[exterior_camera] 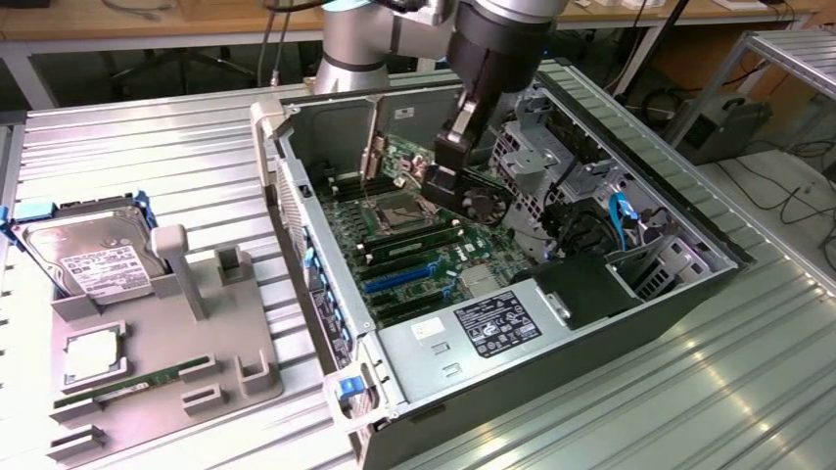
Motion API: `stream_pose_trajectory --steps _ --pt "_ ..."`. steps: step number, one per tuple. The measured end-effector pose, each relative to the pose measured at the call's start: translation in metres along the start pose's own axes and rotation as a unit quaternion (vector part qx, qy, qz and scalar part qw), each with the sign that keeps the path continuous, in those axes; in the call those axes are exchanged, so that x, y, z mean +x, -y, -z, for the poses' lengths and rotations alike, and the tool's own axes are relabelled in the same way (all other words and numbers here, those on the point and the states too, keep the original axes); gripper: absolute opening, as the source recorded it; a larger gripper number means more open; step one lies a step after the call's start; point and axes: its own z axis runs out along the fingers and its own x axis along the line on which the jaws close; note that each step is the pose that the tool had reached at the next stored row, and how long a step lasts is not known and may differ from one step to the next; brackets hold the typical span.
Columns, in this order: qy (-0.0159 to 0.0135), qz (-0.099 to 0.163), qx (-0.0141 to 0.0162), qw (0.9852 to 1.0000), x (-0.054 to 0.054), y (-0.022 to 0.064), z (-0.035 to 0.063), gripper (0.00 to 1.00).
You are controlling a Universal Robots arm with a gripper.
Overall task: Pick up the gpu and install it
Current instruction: 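Insert the gpu into the slot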
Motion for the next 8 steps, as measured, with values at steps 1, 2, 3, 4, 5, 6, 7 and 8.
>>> stream_pose_trajectory --steps 1,2,3,4,5,6,7,8 --pt "-0.0005 0.010 0.0002 0.9999 0.0000 0.0001 -0.0008 0.26" --pt "-0.0012 0.021 0.0004 0.9998 0.0000 0.0001 -0.0018 0.26" --pt "-0.0020 0.037 0.0007 0.9993 -0.0001 0.0002 -0.0032 0.26" --pt "-0.0027 0.051 0.0009 0.9987 -0.0001 0.0002 -0.0045 0.26" --pt "-0.0032 0.060 0.0011 0.9982 -0.0001 0.0003 -0.0055 0.26" --pt "-0.0039 0.073 0.0014 0.9973 -0.0001 0.0004 -0.0069 0.26" --pt "-0.0049 0.091 0.0017 0.9958 -0.0002 0.0005 -0.0090 0.26" --pt "-0.0055 0.102 0.0019 0.9948 -0.0002 0.0006 -0.0103 0.26"
